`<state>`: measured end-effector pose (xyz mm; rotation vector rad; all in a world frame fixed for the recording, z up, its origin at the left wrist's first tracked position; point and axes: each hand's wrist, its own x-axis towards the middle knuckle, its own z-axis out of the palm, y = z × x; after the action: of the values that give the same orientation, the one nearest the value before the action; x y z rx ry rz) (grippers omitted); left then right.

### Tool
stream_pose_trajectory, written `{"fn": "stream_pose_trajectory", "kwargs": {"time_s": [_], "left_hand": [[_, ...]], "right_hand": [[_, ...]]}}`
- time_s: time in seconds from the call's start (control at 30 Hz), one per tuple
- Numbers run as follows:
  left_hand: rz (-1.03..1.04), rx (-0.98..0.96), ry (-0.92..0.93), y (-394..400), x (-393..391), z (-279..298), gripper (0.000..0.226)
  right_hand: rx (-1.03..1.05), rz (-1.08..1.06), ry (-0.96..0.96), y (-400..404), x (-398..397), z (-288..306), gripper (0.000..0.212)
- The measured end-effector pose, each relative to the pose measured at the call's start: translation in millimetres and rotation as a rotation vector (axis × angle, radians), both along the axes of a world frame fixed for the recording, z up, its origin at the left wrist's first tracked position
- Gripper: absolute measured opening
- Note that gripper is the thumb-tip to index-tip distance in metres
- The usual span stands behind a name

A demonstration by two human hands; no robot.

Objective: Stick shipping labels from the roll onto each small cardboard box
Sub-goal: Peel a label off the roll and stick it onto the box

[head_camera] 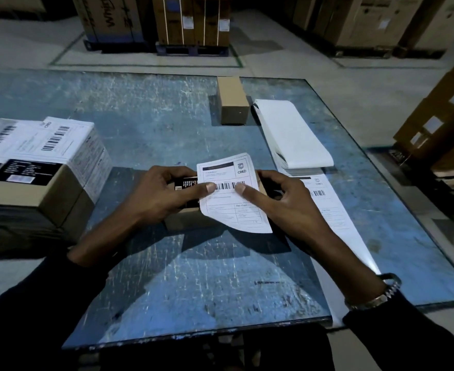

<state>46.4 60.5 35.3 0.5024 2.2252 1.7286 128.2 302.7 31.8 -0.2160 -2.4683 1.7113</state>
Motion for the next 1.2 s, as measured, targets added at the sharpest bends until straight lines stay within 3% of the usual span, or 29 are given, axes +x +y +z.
{"fn": "stream_pose_trajectory", "kwargs": {"time_s": [0.1, 0.27, 0.43, 0.57, 0.73, 0.87, 0.97, 1.2], "left_hand": [[-0.022, 0.024, 0.007, 0.6, -1.7, -1.4, 0.029], [-0.025, -0.067, 0.029, -2.3, -6.2, -0.2, 0.018], [-0.077, 0.003, -0.088, -3.8, -5.5, 0.2, 0.026], [-0.073, -0.109, 0.021, -4.1, -5.2, 4.5, 0.015], [-0.021, -0.085, 0.016, -4.7, -4.3, -0.1, 0.029], [-0.086, -0.127, 0.044, -4.0, -2.0, 3.4, 0.032], [-0.041, -0.153, 0.084, -5.7, -4.5, 0.1, 0.025], [-0.068, -0.210, 0.132, -5.1, -0.3, 3.2, 0.043]], "right_hand": [[-0.046, -0.072, -0.005, 5.5, -6.7, -4.5, 0.025], [-0.026, -0.097, -0.046, 3.8, -7.2, -2.3, 0.052], [0.003, -0.033, -0.019, -1.9, -6.4, -0.9, 0.050], [-0.123, -0.058, -0.029, 4.7, -10.0, -2.1, 0.029], [-0.050, -0.056, -0.049, 3.3, -9.5, 0.6, 0.055], [-0.017, 0.038, -0.047, -0.3, -5.7, 3.5, 0.044], [-0.070, -0.032, -0.018, -0.9, -6.6, 2.7, 0.028], [-0.081, -0.026, -0.085, -2.8, -6.3, 7.3, 0.043]]}}
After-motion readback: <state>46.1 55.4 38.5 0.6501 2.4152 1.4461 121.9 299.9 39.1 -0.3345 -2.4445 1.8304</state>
